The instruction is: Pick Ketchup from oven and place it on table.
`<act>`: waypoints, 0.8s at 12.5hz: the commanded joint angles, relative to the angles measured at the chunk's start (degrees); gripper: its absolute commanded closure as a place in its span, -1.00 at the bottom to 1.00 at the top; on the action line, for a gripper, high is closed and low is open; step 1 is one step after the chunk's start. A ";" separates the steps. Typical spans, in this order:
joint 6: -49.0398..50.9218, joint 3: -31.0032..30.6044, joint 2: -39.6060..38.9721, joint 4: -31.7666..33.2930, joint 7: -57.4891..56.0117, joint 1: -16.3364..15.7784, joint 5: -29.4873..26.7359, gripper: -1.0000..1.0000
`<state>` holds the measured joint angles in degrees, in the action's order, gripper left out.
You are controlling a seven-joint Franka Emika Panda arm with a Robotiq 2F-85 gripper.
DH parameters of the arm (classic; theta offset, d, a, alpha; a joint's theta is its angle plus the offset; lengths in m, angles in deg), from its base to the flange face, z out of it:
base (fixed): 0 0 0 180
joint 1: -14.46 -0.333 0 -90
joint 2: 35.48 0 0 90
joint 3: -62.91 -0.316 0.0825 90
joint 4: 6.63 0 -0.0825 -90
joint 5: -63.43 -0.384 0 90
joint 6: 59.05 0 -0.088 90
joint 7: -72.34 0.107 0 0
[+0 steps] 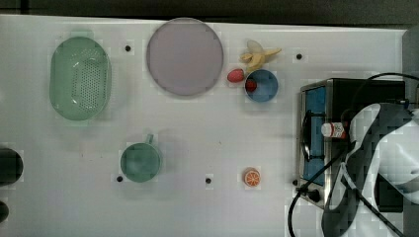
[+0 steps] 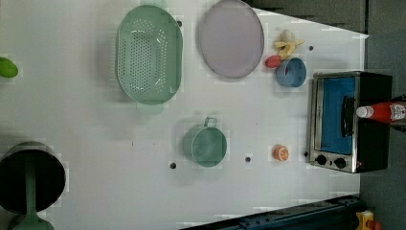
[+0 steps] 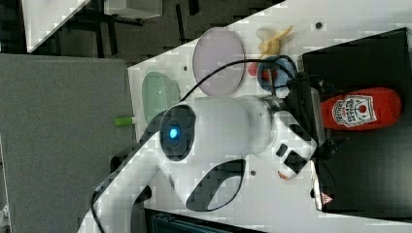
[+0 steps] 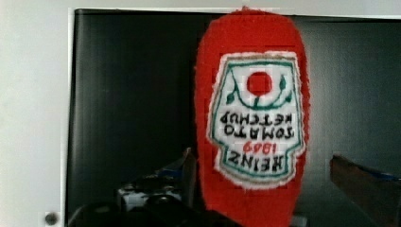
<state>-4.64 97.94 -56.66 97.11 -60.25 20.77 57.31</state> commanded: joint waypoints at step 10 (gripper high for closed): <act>-1.46 -0.02 -3.60 -1.67 -0.13 2.73 -4.51 -0.27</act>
<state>-5.90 96.88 -60.27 96.83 -60.48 22.65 53.30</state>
